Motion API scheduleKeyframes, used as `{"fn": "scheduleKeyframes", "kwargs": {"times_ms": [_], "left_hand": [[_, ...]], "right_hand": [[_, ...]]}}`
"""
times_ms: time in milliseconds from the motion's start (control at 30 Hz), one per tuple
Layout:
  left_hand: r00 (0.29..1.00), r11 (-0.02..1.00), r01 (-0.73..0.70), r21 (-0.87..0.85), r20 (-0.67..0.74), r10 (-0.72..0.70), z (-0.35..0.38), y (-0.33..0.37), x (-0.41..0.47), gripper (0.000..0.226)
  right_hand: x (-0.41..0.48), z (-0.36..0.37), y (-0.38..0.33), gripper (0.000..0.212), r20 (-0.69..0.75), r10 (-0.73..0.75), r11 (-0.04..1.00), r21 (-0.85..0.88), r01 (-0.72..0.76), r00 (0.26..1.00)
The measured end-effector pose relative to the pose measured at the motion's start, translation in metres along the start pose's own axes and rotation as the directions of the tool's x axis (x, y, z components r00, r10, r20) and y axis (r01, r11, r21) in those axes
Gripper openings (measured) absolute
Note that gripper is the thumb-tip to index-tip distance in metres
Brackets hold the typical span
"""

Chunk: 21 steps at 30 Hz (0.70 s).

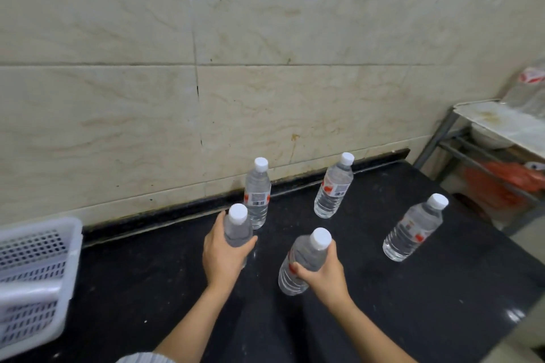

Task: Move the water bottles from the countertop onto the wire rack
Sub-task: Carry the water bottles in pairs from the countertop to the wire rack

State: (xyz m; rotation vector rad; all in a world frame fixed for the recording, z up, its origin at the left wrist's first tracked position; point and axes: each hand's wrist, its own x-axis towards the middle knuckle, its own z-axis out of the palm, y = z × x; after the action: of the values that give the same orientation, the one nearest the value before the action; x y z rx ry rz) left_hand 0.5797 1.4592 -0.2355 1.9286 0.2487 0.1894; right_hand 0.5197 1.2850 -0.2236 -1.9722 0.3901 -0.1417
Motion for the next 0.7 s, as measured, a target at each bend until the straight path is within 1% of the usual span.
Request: {"fn": "scheduleKeyframes", "kwargs": {"times_ms": [67,133,267,333,567,700], "left_hand": [[0.999,1.0,-0.005,0.027,0.052,0.003,-0.005,0.005,-0.025,0.074],[0.993,0.999,0.004,0.038,0.118,-0.008,-0.006,0.01,-0.051,0.074],[0.97,1.0,-0.02,0.02,0.242,0.014,0.002,0.02,-0.105,0.078],[0.954,0.999,-0.04,0.002,0.297,0.038,0.012,0.027,-0.13,0.08],[0.889,0.988,-0.15,-0.044,0.432,0.154,0.065,0.077,-0.212,0.075],[0.876,0.986,-0.148,-0.078,0.453,0.167,0.101,0.095,-0.265,0.074]], "right_hand": [[-0.011,-0.014,0.003,0.061,-0.028,0.009,1.0,0.03,-0.008,1.0],[-0.025,-0.036,0.009,0.059,-0.038,0.009,1.0,0.023,-0.009,0.999],[-0.056,-0.1,0.019,0.066,-0.013,-0.022,0.999,-0.048,0.021,1.0],[-0.073,-0.135,0.022,0.069,-0.022,-0.045,0.997,-0.061,0.043,0.999],[-0.133,-0.239,0.057,0.069,-0.204,-0.059,0.998,-0.043,0.052,0.977],[-0.174,-0.292,0.085,0.068,-0.292,-0.07,0.998,-0.012,0.07,0.954]]}}
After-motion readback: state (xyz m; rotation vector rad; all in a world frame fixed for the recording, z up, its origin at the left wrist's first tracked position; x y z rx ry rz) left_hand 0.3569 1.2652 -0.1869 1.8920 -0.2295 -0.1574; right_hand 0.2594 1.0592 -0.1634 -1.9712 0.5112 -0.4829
